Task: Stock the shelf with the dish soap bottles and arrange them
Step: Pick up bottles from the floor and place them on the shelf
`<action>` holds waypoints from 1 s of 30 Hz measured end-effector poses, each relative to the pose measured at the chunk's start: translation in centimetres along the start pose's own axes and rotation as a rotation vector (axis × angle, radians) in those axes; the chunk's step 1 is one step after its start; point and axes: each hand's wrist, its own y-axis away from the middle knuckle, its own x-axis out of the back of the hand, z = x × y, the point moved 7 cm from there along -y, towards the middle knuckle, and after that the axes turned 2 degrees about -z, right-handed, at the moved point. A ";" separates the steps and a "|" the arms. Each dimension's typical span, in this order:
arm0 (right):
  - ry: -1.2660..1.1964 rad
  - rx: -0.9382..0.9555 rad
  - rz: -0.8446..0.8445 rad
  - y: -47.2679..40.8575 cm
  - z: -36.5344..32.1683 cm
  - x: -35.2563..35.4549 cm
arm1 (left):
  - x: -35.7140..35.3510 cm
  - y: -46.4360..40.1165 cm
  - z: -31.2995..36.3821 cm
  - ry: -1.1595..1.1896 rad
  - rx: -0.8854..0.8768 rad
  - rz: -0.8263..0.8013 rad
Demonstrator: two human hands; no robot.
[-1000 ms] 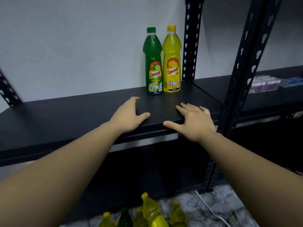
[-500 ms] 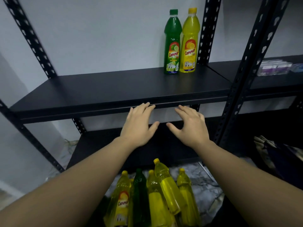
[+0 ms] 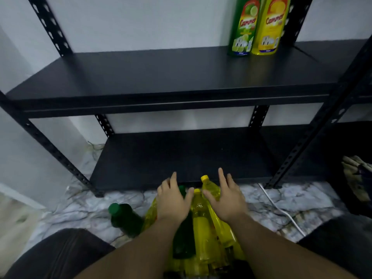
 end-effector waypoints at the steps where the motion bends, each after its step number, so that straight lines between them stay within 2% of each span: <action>1: 0.011 -0.025 -0.016 -0.1 0.8 -1.3 | -1.2 -0.2 -1.0 -0.016 0.025 -0.021; 7: -0.022 -0.205 -0.120 -1.2 4.6 -6.7 | -8.6 -1.3 -4.7 0.043 0.206 -0.223; 13: -0.074 -0.316 -0.214 -2.0 6.8 -10.6 | -14.3 -0.7 -7.9 -0.045 0.370 -0.396; 26: -0.144 -0.305 -0.192 -1.0 6.2 -9.6 | -11.4 -1.0 -6.6 0.051 0.404 -0.320; 30: -0.206 -0.246 -0.172 -0.3 4.7 -7.9 | -9.3 -0.5 -4.4 0.052 0.313 -0.286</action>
